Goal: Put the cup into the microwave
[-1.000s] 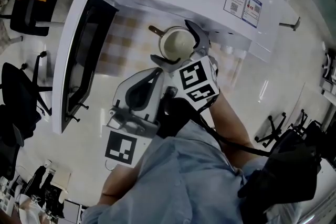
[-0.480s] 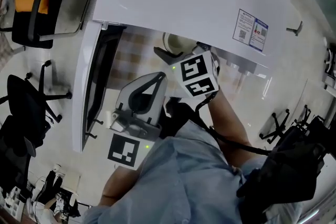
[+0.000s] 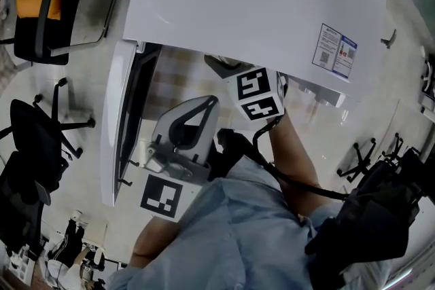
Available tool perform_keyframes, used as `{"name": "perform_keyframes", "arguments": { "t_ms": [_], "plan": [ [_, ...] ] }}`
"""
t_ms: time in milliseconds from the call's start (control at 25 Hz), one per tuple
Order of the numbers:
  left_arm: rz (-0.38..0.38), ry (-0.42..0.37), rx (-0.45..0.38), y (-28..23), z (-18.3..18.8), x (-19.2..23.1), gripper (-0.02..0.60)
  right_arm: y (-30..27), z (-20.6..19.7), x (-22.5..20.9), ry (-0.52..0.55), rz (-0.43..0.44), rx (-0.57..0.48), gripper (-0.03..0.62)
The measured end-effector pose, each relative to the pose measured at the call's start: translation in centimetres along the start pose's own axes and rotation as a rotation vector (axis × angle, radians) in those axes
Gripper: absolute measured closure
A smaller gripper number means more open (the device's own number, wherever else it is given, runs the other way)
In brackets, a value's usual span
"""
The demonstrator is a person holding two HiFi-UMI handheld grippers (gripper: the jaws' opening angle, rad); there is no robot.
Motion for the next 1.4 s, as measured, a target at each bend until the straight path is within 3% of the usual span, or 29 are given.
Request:
{"name": "perform_keyframes", "arguments": {
  "t_ms": [800, 1400],
  "plan": [
    [0.022, 0.012, 0.005, 0.2, -0.5, 1.3, 0.577, -1.3, 1.1, -0.2, 0.115, -0.073, -0.108, 0.031],
    [0.016, -0.002, 0.002, 0.0, -0.4, 1.0, 0.577, -1.1, 0.5, -0.7, 0.132, -0.109, -0.097, 0.031]
  ]
}}
Point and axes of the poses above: the fingertips, and each gripper's own axes: y backward along the fingers, x to its left, z out of its top, the point moved 5 cm from there along y, backward along the fingers, and after that the axes turned 6 degrees about -z, right-handed, at the moved point
